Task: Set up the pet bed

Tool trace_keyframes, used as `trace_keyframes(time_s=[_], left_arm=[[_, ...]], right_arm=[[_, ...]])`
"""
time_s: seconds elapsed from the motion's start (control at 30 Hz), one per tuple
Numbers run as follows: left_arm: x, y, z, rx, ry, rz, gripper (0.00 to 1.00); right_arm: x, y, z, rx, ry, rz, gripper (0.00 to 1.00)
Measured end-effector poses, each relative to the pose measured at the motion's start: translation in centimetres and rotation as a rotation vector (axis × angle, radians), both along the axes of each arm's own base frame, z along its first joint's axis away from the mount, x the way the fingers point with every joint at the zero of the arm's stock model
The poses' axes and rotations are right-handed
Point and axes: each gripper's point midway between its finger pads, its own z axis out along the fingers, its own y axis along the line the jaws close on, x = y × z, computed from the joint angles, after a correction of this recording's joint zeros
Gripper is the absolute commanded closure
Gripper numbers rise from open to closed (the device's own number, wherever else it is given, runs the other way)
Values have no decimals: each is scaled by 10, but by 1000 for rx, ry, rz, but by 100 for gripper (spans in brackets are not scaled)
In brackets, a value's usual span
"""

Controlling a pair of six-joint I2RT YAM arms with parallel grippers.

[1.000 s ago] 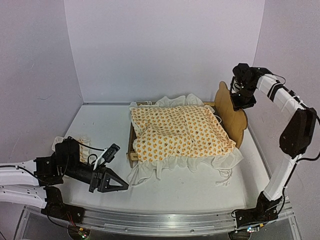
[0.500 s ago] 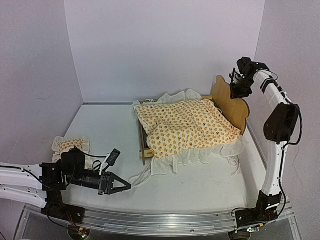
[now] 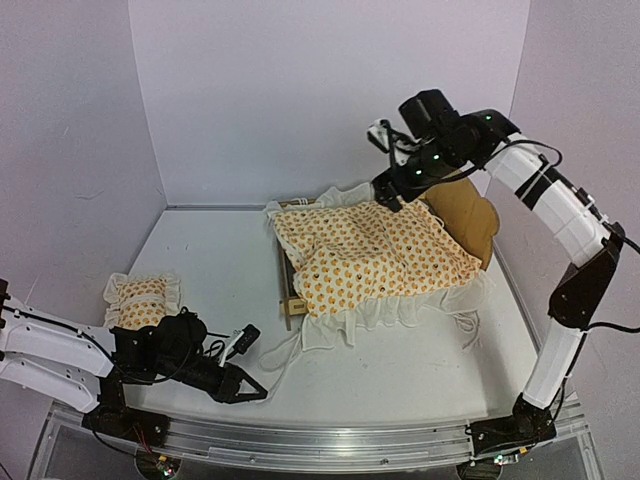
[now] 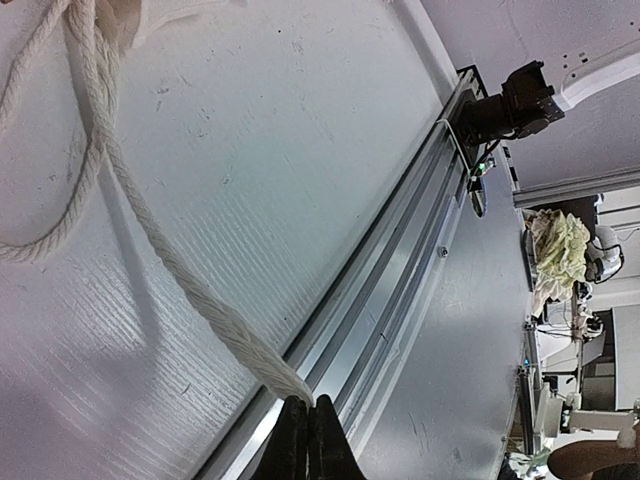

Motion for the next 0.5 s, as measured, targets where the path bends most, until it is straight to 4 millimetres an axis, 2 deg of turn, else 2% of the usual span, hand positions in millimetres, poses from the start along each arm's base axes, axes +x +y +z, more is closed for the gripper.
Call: trace_keyframes(time_s=[0.07,0.1,0.17,0.23,0.33,0.43,0.5], left_arm=[[0,0,0,-2,1,-1,100],[0,-1,1,-4,0,-1,100],[0,-1,1,-6,1,0,100],[-1,-2,1,-8,3,-2,100],[-5,-4,3,-17,5,-10,100],[-9,-4,2,-19,10,-16,100],[-12,-4,1,-23,11,-20,100]], right_arm=[[-17,52,-6,31,3,127,2],[-19,70,-13,36,11,164,2],[-8,111,-35,47,26,218,7],[12,148,-67,50,43,247,12],[38,183,-123,41,74,267,19],[42,196,-175,19,143,288,25],[41,202,-194,25,178,303,26]])
